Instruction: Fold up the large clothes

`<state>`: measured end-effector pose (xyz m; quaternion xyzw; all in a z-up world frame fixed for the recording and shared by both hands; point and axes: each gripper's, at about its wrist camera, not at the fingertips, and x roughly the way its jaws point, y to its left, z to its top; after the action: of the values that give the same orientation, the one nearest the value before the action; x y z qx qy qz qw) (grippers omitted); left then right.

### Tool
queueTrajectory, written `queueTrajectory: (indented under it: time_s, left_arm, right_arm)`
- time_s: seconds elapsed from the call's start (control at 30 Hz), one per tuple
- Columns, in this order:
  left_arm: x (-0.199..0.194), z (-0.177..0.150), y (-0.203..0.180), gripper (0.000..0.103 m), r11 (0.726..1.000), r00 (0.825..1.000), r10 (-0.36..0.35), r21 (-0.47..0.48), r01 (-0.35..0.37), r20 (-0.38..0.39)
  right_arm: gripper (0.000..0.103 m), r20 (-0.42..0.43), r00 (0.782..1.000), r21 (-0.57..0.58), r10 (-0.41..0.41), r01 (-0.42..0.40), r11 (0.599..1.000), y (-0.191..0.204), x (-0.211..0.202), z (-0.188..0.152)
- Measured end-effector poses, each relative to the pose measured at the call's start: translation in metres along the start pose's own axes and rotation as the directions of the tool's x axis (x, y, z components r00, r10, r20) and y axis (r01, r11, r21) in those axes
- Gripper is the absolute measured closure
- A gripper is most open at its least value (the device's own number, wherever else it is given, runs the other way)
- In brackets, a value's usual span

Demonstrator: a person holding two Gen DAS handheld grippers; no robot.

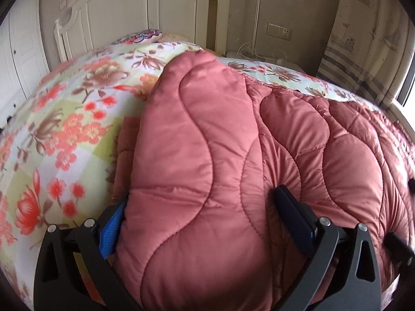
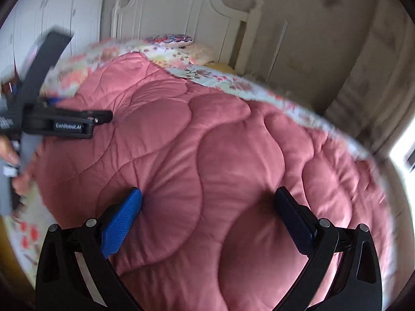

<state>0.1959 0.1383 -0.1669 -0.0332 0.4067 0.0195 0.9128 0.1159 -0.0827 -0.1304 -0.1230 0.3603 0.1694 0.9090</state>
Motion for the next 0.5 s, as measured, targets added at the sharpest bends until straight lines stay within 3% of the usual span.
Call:
queueTrajectory:
  time_s: [0.07, 0.13, 0.2, 0.3, 0.4, 0.5]
  left_arm:
    - [0.001, 0.0, 0.0, 0.002, 1.0, 1.0, -0.002, 0.001, 0.002, -0.001]
    - [0.001, 0.0, 0.0, 0.002, 1.0, 1.0, 0.0, 0.002, 0.0, -0.001]
    - [0.001, 0.0, 0.0, 0.002, 1.0, 1.0, -0.002, 0.0, 0.002, 0.0]
    - [0.001, 0.0, -0.001, 0.002, 1.0, 1.0, 0.0, 0.003, 0.0, 0.001]
    - [0.001, 0.0, -0.001, 0.002, 1.0, 1.0, 0.0, 0.001, 0.0, 0.0]
    - [0.001, 0.0, -0.001, 0.002, 1.0, 1.0, 0.003, 0.002, -0.003, 0.0]
  right_arm:
    - [0.005, 0.002, 1.0, 0.056, 0.012, -0.012, 0.998, -0.027, -0.01, -0.007]
    - [0.005, -0.003, 0.995, 0.102, -0.096, 0.096, 0.99, -0.062, -0.023, -0.019]
    - [0.005, -0.027, 0.988, 0.215, -0.153, 0.156, 0.964, -0.111, -0.032, -0.039]
    - [0.005, -0.066, 0.983, 0.352, -0.172, 0.184, 0.918, -0.169, -0.033, -0.071]
    - [0.005, -0.082, 0.994, 0.494, -0.079, 0.109, 0.863, -0.198, -0.032, -0.089]
    - [0.005, -0.045, 0.968, 0.419, -0.248, 0.244, 0.875, -0.178, -0.055, -0.074]
